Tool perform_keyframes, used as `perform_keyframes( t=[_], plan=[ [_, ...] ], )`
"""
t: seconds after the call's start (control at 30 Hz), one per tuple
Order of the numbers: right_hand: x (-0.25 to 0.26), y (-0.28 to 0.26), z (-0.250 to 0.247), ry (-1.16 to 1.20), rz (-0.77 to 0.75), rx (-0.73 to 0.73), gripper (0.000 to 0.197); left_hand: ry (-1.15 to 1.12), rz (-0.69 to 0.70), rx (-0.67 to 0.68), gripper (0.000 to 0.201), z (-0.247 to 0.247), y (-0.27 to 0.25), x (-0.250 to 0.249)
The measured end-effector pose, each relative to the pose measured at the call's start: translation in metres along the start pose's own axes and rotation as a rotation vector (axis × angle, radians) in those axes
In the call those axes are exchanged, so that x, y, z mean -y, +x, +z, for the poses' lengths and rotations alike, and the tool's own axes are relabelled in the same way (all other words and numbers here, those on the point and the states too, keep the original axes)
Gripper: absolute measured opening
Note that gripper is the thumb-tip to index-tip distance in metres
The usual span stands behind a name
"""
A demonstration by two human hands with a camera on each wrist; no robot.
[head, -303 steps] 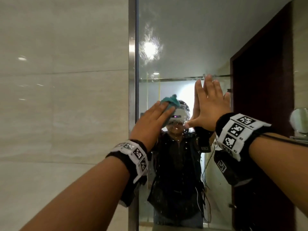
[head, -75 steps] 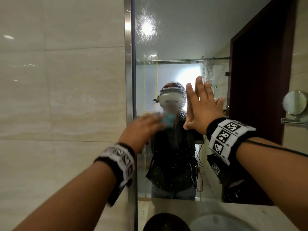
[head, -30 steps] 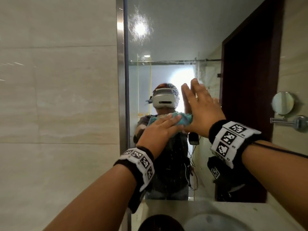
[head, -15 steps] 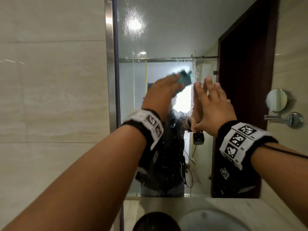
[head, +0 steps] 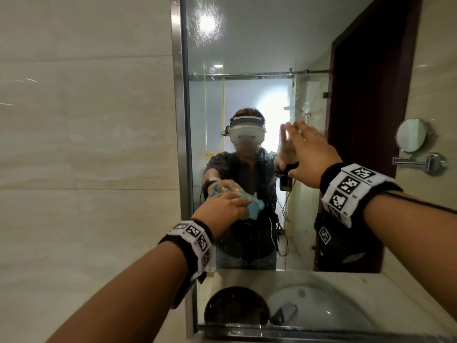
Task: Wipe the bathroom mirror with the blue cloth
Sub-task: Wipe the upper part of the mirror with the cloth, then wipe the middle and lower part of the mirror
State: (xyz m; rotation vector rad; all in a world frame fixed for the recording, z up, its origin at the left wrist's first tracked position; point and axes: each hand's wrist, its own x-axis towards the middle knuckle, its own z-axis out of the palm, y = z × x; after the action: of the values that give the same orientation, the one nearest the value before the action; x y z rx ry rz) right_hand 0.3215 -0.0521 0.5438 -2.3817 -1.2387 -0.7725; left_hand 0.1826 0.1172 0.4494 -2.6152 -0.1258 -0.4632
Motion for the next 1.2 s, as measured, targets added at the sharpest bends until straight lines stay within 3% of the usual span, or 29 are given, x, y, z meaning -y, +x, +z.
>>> perform_keyframes(
  t=[0.17,0.23,0.3,0.47,0.67,0.8,0.9,1.07,1.13,1.2],
  plan=[
    [0.012,-0.026,0.003,0.324,-0.09,0.029,0.068,-0.505,-0.156,-0.481,0.04,-0.03,-0.001,-0.002],
    [0.019,-0.039,0.004,0.483,-0.085,0.051,0.055,-0.643,-0.219,-0.559,0.044,-0.041,-0.006,-0.007],
    [0.026,-0.053,0.002,0.569,-0.075,0.106,0.047,-0.699,-0.273,-0.513,0.049,-0.05,-0.016,-0.014],
    [0.043,-0.074,0.003,0.766,-0.052,0.208,0.048,-0.756,-0.232,-0.454,0.052,-0.065,-0.036,-0.027],
    [0.051,-0.083,0.0,0.814,-0.075,0.092,0.02,-0.845,-0.265,-0.445,0.067,-0.074,-0.051,-0.039],
    [0.05,-0.089,-0.004,0.836,-0.075,0.02,0.021,-0.918,-0.233,-0.439,0.072,-0.074,-0.062,-0.036],
    [0.046,-0.091,-0.008,0.863,-0.064,0.05,0.024,-0.96,-0.268,-0.343,0.061,-0.077,-0.073,-0.033],
    [0.036,-0.093,-0.009,0.888,0.003,0.106,0.034,-0.841,-0.286,-0.175,0.006,-0.074,-0.088,-0.021],
    [0.036,-0.095,-0.009,0.879,-0.005,0.155,0.034,-0.814,-0.328,-0.166,0.004,-0.076,-0.09,-0.02],
    [0.039,-0.097,-0.01,0.874,-0.032,0.189,0.025,-0.889,-0.362,-0.165,0.016,-0.081,-0.088,-0.024]
  ],
)
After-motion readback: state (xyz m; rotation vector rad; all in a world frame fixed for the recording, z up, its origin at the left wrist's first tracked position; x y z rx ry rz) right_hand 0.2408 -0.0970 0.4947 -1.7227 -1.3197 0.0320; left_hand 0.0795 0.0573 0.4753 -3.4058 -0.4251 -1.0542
